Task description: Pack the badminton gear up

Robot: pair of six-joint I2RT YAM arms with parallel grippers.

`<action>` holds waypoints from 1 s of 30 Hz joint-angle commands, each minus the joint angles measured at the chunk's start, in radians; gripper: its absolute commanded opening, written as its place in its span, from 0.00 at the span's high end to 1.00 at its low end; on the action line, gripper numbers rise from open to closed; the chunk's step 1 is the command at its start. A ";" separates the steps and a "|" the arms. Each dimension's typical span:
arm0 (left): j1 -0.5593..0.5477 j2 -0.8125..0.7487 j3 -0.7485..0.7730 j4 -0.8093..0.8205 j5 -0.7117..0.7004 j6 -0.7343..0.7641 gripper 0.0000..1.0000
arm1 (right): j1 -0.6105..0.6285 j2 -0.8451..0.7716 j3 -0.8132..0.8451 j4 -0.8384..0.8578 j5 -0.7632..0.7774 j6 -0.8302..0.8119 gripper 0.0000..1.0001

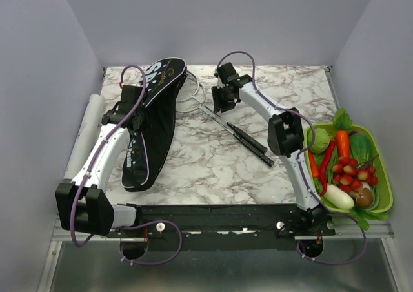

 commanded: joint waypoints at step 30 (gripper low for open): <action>0.016 -0.008 -0.001 0.059 0.006 -0.001 1.00 | 0.042 0.052 -0.020 -0.115 0.170 -0.041 0.96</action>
